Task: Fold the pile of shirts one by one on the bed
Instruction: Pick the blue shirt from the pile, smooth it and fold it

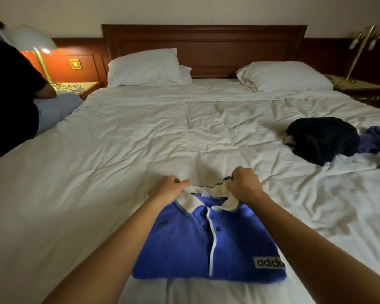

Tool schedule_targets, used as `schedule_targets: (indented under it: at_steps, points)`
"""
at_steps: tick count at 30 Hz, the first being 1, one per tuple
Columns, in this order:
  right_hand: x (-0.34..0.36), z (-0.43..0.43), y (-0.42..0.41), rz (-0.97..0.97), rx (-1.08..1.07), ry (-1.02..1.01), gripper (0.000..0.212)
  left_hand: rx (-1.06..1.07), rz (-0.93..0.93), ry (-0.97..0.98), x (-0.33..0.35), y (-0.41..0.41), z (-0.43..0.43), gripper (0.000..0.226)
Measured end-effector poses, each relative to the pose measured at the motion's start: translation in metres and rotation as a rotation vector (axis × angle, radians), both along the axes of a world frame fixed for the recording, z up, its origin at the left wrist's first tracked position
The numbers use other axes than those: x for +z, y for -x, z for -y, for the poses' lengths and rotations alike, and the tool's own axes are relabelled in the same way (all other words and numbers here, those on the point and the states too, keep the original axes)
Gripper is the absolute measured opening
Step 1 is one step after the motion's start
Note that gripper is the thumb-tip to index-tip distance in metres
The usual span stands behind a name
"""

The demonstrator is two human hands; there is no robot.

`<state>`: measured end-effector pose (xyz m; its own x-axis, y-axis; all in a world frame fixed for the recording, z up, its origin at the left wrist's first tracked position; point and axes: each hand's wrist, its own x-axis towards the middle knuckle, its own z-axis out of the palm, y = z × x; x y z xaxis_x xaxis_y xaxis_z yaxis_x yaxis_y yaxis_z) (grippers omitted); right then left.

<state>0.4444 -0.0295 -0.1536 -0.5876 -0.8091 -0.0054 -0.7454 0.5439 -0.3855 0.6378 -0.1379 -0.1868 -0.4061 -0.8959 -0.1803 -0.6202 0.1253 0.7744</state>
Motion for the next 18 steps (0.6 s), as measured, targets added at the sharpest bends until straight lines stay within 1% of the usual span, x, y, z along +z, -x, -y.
schedule_targets:
  at_steps: [1, 2, 4, 5, 7, 8, 9, 11, 12, 13, 14, 16, 18]
  points:
    - [-0.003, 0.003, 0.005, 0.001, -0.026, 0.007, 0.019, -0.003, 0.048, 0.007, 0.001, 0.004, 0.002, 0.041]
    - [-0.006, 0.005, 0.011, 0.02, -0.056, 0.022, 0.019, -0.001, 0.099, 0.034, 0.002, 0.006, 0.003, 0.041]
    - [-0.01, 0.008, 0.022, 0.12, -0.129, 0.059, 0.025, 0.029, 0.162, 0.14, 0.002, 0.009, 0.004, 0.041]
    - [-0.011, 0.008, 0.026, 0.204, -0.169, 0.087, 0.029, 0.056, 0.132, 0.191, 0.002, 0.009, 0.004, 0.042]
    - [-0.011, 0.008, 0.035, 0.424, -0.267, 0.132, 0.035, 0.091, -0.031, 0.238, 0.001, 0.007, 0.004, 0.046]
    - [-0.013, 0.009, 0.039, 0.485, -0.301, 0.132, 0.037, 0.095, -0.103, 0.243, 0.0, 0.005, 0.005, 0.048]
    - [-0.014, 0.008, 0.041, 0.491, -0.3, 0.11, 0.038, 0.093, -0.141, 0.242, 0.0, 0.002, 0.005, 0.05]
    - [-0.016, 0.007, 0.04, 0.31, -0.197, -0.053, 0.035, 0.079, -0.128, 0.25, -0.002, -0.003, 0.004, 0.05]
    - [-0.019, 0.007, 0.037, 0.185, -0.15, -0.08, 0.032, 0.069, -0.09, 0.258, -0.002, -0.005, 0.002, 0.05]
    - [-0.021, 0.005, 0.034, 0.108, -0.122, -0.067, 0.028, 0.06, -0.053, 0.261, -0.004, -0.007, 0.001, 0.05]
    - [-0.022, 0.003, 0.031, 0.085, -0.105, -0.023, 0.026, 0.052, -0.034, 0.253, -0.005, -0.008, -0.001, 0.049]
    - [-0.019, -0.005, 0.024, 0.091, -0.089, 0.146, 0.024, 0.037, -0.056, 0.199, -0.004, -0.009, -0.005, 0.044]
    - [-0.018, -0.019, 0.016, 0.167, -0.07, 0.341, 0.031, 0.026, -0.111, 0.136, -0.001, -0.013, -0.008, 0.038]
